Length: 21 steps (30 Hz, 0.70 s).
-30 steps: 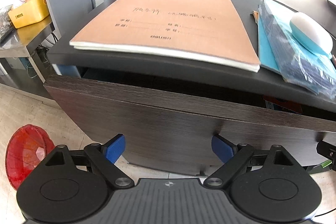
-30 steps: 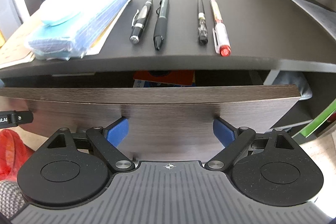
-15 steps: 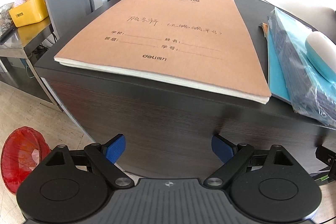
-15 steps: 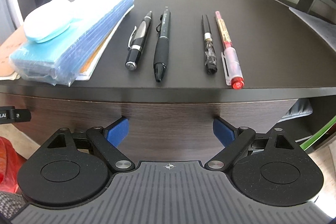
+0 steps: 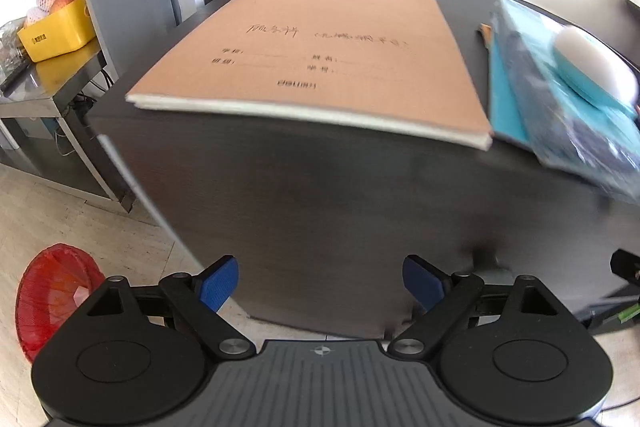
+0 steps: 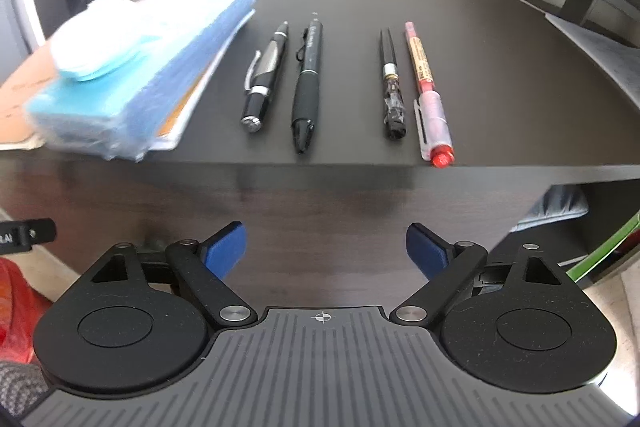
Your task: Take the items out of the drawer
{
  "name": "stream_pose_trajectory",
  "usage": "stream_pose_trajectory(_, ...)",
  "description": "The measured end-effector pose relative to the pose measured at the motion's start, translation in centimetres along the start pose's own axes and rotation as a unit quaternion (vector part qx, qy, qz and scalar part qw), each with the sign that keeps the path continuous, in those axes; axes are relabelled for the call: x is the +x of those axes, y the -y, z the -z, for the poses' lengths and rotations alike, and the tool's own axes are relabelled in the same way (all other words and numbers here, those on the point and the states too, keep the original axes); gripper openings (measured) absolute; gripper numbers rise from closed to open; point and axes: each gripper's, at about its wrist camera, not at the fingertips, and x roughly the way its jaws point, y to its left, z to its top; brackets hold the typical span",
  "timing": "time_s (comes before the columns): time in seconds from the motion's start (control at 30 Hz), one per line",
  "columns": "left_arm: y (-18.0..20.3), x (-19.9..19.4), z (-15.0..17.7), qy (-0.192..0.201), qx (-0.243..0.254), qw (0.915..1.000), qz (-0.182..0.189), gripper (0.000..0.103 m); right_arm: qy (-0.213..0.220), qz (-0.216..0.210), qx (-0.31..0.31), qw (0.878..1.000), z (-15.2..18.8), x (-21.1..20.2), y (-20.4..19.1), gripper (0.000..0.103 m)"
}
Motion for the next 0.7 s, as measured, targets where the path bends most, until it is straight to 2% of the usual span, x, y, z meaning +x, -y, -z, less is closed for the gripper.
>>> stream_pose_trajectory(0.37, 0.6, -6.8, 4.1, 0.028, 0.01, 0.9996, 0.001, 0.094, 0.015, -0.027, 0.016, 0.999, 6.8, -11.6, 0.8, 0.092)
stream_pose_trajectory(0.7, -0.2, -10.8, 6.4, 0.05, 0.025, 0.9983, 0.018, 0.095, 0.049, -0.037, 0.02, 0.998, 10.5, -18.2, 0.1, 0.093)
